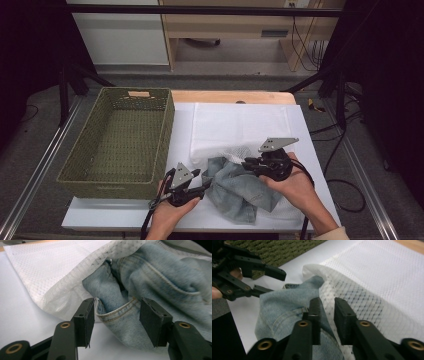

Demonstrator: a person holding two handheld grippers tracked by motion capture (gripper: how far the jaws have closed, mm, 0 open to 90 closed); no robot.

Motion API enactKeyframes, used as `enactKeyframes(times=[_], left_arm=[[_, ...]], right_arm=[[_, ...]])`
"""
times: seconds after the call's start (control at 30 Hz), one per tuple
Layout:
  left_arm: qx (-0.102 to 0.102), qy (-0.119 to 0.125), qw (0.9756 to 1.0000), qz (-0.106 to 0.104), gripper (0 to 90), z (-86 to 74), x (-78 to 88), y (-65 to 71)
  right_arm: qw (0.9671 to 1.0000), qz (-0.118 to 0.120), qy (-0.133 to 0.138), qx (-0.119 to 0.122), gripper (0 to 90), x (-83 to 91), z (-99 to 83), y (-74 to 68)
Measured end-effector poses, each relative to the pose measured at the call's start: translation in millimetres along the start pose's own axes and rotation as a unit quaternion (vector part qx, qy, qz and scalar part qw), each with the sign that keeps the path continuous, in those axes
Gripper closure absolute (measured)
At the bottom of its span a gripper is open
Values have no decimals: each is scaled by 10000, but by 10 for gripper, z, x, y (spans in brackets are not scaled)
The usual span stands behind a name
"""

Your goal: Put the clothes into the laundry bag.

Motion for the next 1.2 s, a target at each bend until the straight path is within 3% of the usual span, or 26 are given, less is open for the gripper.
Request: enactKeyframes(times=[0.33,0.83,1.0,1.2], left_arm=[[63,-137,9999,-65,431,-88,-53,-2],[275,-273,9990,-216,368,-170,-125,-15],[435,-312,9973,-500,464,-175,-162,42],[446,-342,9969,-554,644,-164,-228,97]], right_arm=[[9996,-101,-36,243,579,-144,224,-60],[9986,-237,-334,323,551,-588,274,-78],[9979,-246,-457,379,575,-685,252,-72],[9959,-348,-736,402,692,-764,188,-47]])
Point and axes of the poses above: each handheld gripper's, and its own axes: x roughly backward along the jaws, z roughly out of its top, y roughly to its right, the point moved 10 cm from there along -x, roughly forward along the jaws, and after that the axes turned 7 degrees about y, right-handed, at the moved point
